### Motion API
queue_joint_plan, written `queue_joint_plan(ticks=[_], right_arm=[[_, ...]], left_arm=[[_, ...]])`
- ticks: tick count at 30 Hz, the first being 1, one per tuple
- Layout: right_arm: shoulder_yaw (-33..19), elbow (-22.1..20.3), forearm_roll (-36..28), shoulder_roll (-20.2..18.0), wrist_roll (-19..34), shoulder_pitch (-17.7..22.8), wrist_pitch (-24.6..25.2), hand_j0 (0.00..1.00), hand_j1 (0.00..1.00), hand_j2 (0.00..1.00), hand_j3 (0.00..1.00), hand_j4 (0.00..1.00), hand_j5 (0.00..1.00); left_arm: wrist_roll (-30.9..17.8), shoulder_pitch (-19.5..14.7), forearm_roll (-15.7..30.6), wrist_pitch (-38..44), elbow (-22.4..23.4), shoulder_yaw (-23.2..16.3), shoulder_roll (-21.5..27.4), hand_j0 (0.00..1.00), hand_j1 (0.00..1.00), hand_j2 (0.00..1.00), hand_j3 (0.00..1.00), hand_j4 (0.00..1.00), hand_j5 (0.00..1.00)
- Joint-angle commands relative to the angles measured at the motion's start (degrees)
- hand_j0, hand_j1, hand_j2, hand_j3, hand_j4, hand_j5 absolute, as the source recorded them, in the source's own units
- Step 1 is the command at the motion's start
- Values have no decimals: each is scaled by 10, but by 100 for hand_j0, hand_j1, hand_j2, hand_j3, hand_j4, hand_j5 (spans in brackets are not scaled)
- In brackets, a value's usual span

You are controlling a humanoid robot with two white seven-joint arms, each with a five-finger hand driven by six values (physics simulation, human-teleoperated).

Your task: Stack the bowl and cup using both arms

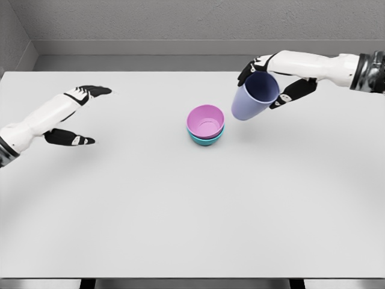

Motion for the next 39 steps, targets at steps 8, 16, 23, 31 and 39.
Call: queue_joint_plan(ticks=[8, 16, 23, 31, 39], right_arm=[[-1, 0, 4, 29, 0, -7, 2, 61, 61, 61, 61, 61, 61], [1, 1, 13, 55, 0, -15, 2, 61, 61, 61, 61, 61, 61], [2, 3, 27, 72, 0, -18, 2, 61, 61, 61, 61, 61, 61], [3, 9, 39, 94, 0, -18, 2, 61, 61, 61, 61, 61, 61], [5, 34, 57, 110, 0, -18, 2, 61, 61, 61, 61, 61, 61]], left_arm=[[-3, 16, 5, 1, 18, 47, -1, 100, 100, 100, 100, 100, 100], [-3, 13, 5, 1, 29, 48, -11, 100, 100, 100, 100, 100, 100], [-3, 9, 4, 1, 43, 46, -16, 100, 100, 100, 100, 100, 100], [-3, 6, 1, 1, 46, 46, -24, 100, 100, 100, 100, 100, 100], [-3, 6, 1, 1, 47, 46, -29, 100, 100, 100, 100, 100, 100]])
